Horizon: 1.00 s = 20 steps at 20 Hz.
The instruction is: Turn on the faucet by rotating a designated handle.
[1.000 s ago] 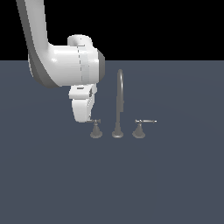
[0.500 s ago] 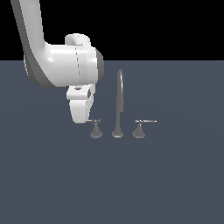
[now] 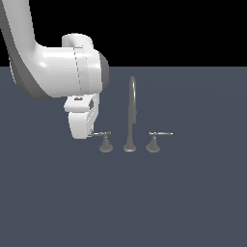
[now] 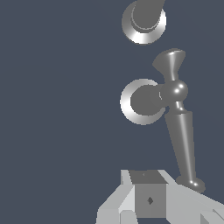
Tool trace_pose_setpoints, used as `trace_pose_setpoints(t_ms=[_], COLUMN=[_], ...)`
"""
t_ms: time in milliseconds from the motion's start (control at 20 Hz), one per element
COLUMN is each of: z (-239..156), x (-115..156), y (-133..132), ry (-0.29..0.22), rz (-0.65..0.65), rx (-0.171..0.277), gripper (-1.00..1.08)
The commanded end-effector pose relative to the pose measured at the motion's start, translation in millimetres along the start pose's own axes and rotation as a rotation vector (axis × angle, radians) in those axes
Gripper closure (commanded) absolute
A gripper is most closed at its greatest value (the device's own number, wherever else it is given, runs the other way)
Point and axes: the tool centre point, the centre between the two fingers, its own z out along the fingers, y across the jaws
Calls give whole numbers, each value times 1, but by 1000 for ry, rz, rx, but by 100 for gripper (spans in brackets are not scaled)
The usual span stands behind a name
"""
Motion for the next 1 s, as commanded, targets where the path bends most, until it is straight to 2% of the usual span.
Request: trace_pose_setpoints(t_ms=[0,650,700,950], z=[1,3,0,1], x=[4,16,-1,22], y=[7,50,46,55], ry=[2,6,-4,0], rz=[3,3,-23,-13], rx=[-5,-16,-7,-11], gripper=[108,108,108,108])
